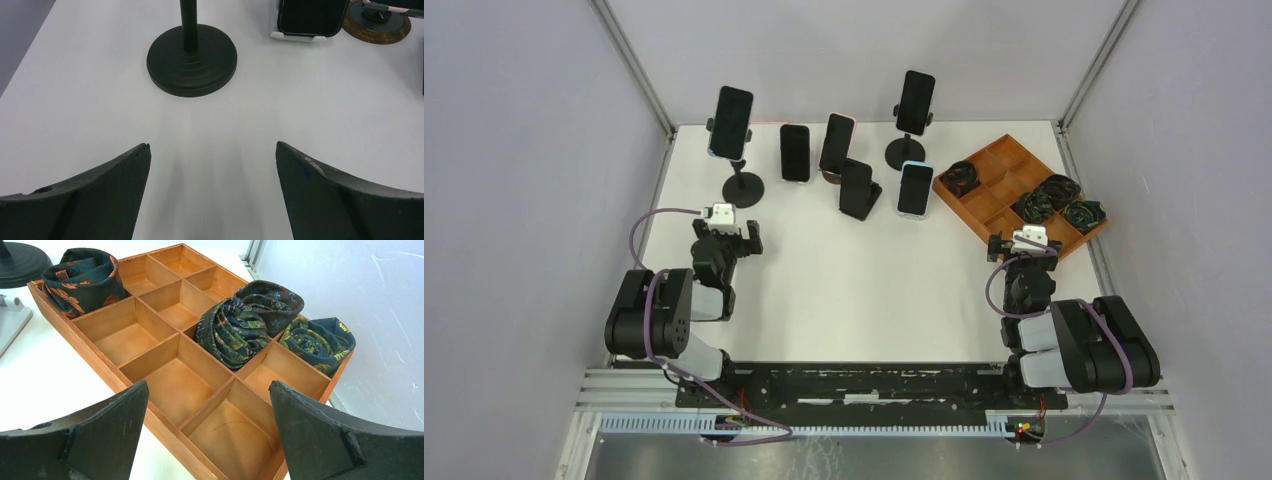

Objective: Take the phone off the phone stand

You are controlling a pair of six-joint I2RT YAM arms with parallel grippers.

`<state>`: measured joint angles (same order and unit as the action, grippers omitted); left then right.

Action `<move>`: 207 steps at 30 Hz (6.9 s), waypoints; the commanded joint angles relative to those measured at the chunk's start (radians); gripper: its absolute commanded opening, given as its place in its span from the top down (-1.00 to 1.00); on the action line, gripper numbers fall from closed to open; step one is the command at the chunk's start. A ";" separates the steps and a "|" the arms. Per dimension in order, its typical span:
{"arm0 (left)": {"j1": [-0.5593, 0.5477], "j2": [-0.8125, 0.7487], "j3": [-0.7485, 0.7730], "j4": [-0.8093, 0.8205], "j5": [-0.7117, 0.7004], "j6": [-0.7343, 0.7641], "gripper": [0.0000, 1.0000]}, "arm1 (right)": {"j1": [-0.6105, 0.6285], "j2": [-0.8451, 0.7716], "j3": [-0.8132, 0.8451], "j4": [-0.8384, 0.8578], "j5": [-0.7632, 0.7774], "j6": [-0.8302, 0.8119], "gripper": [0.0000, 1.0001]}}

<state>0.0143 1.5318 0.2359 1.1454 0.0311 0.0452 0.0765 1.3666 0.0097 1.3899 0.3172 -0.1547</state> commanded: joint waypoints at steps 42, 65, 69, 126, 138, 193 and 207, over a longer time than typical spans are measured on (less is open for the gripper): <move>0.204 -0.532 0.828 -1.738 0.538 0.103 -1.00 | -0.072 -0.222 0.722 -1.261 -0.477 0.556 -0.96; 0.171 -0.352 0.936 -2.039 0.793 0.411 -1.00 | 0.065 0.356 1.137 -1.175 -0.900 0.241 -0.82; 0.170 -0.377 0.919 -2.126 0.841 0.521 -1.00 | 0.065 0.425 1.199 -1.196 -0.907 0.218 -0.78; 0.226 -0.257 0.975 -2.040 0.605 0.367 -1.00 | 0.461 0.025 1.133 -1.482 -0.560 0.248 1.00; 0.285 -0.311 0.919 -2.055 0.641 0.403 -1.00 | 0.810 0.259 1.222 -1.533 -0.624 0.494 1.00; 0.285 -0.347 0.877 -2.092 0.709 0.458 -0.99 | 0.851 0.685 1.228 -1.226 -0.681 0.828 -0.06; 0.286 -0.329 0.902 -2.092 0.708 0.449 -1.00 | 0.851 0.707 1.376 -1.351 -0.733 0.726 -0.35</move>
<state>0.2981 1.2098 1.0981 -0.9474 0.7132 0.4999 0.9276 2.0850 1.2827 0.1230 -0.4362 0.6525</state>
